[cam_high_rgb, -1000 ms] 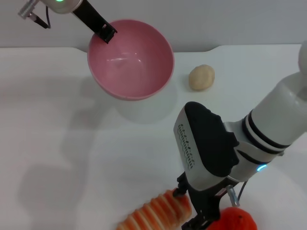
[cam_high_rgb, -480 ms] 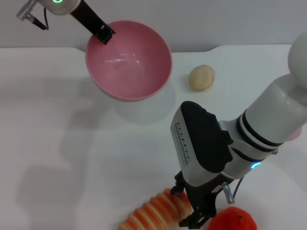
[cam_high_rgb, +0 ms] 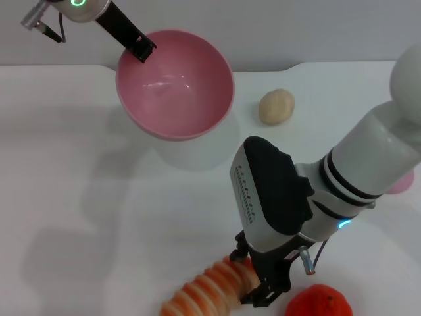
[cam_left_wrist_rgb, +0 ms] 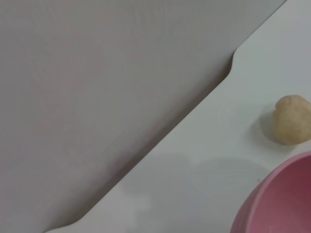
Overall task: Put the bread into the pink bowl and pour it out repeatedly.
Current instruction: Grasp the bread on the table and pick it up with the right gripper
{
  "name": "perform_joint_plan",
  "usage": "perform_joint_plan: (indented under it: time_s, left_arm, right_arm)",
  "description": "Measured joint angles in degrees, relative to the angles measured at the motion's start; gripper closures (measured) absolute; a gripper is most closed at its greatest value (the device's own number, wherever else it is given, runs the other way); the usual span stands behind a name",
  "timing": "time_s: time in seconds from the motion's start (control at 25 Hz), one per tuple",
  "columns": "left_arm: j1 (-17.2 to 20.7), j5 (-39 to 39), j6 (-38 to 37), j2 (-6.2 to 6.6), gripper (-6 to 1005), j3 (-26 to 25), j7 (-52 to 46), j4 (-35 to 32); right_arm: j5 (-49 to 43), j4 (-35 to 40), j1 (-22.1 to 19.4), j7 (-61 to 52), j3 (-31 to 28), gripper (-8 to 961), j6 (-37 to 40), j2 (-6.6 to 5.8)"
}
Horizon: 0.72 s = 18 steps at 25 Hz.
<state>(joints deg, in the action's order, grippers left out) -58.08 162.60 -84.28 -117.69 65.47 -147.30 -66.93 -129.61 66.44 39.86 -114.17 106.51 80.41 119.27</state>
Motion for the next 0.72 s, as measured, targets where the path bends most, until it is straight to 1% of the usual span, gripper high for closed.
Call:
perform_joint_plan:
  time_s: [0.24,0.72]
  left_arm:
    - [0.2,0.0,0.1,-0.05,957,0.1,0.0,0.0]
    - [0.5,0.0,0.6,-0.09,958,0.1,0.1,0.2]
  right_arm:
    - [0.0,-2.2,1.3,0.1,0.7,240,-1.8,0.0]
    - [-0.2,-3.0,2.0,0.7,1.2,320,-3.8,0.0]
